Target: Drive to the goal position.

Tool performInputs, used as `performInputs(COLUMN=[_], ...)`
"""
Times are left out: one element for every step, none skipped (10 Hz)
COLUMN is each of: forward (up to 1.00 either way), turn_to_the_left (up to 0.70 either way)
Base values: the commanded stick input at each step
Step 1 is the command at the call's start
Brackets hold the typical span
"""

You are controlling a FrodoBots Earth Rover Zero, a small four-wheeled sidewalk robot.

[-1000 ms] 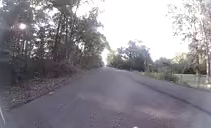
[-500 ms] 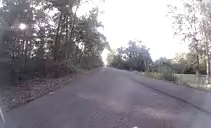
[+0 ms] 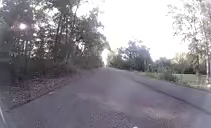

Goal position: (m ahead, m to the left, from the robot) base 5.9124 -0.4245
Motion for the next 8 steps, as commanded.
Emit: performInputs(forward=[0.06, 0.06, 0.06, 0.06, 0.06, 0.06, 0.06, 0.06], turn_to_the_left=[0.0, 0.0, 0.0, 0.0, 0.0, 0.0, 0.0, 0.0])
